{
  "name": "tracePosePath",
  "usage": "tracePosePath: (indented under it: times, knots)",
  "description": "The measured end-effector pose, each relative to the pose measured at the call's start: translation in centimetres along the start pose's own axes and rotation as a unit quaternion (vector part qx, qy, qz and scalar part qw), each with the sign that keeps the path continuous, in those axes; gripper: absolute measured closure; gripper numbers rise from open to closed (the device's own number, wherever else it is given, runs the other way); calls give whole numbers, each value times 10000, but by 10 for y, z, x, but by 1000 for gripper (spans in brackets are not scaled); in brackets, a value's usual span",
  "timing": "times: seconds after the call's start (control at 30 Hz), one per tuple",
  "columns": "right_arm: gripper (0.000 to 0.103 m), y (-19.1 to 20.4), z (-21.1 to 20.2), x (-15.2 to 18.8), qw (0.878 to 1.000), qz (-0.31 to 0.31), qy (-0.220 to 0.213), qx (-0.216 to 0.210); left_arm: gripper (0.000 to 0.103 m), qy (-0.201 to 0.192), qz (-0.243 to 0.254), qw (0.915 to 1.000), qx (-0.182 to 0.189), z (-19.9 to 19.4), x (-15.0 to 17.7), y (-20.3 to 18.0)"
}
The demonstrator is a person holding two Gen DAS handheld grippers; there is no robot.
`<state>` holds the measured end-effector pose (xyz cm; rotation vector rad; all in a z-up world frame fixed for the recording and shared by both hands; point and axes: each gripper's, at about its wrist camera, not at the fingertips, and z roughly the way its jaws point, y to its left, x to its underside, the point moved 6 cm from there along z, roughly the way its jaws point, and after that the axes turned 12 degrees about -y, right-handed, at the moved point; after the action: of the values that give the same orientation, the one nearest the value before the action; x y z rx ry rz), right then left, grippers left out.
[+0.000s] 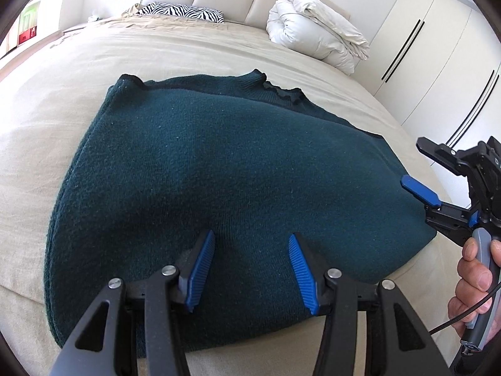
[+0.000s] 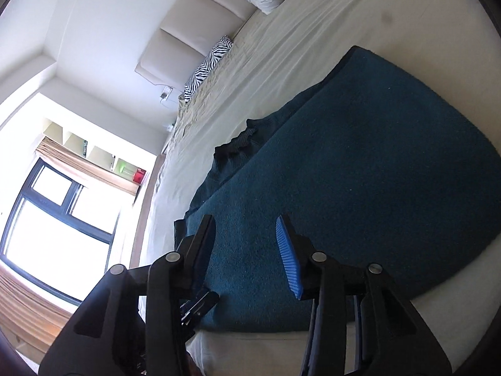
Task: Fold small clothes
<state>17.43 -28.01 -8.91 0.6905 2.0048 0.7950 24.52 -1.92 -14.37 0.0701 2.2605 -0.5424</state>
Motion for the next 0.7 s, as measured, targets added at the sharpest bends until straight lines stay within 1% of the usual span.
tracePosePath:
  times: [0.07,0.1,0.2,0.27,0.33,0.37,0.43,0.47,0.5,0.57,0.63,0.7]
  knots:
    - [48,16,22,8,9996,-90,248,-124,50,10,-160,9998,76,-6,-8,3]
    - [48,26,32,11,9990,-178,361,-205,50,-57,-224,9997,33,-10,-15,6]
    - [48,46,59,18,9968,-347,615,-375,50,-467,-378,9982,-48,-21,-49,21]
    - [48,55,80,20,9954,-306,749,-508,50,-574,-401,9975,-115,-16,-74,31]
    - [48,62,102,20,9946,-242,835,-575,50,-639,-314,9971,-276,-2,-96,40]
    - [48,65,112,20,9941,-230,871,-610,49,-585,-263,9973,-344,9,-103,45]
    - [48,63,136,21,9923,-95,1041,-669,49,-305,-290,9980,-470,38,-108,58]
    - [48,56,146,22,9922,20,1111,-558,50,-157,-303,9978,-566,50,-105,66]
    - [50,44,155,20,9923,145,1131,-478,50,-88,-359,9977,-577,59,-101,74]
    - [52,31,160,10,9912,382,1081,-656,50,-313,-421,9981,-314,58,-97,81]
    - [52,17,154,-7,9914,554,883,-794,50,-411,-523,9977,-97,55,-95,85]
    - [53,-1,145,-26,9904,769,661,-938,50,-445,-757,9961,116,53,-96,92]
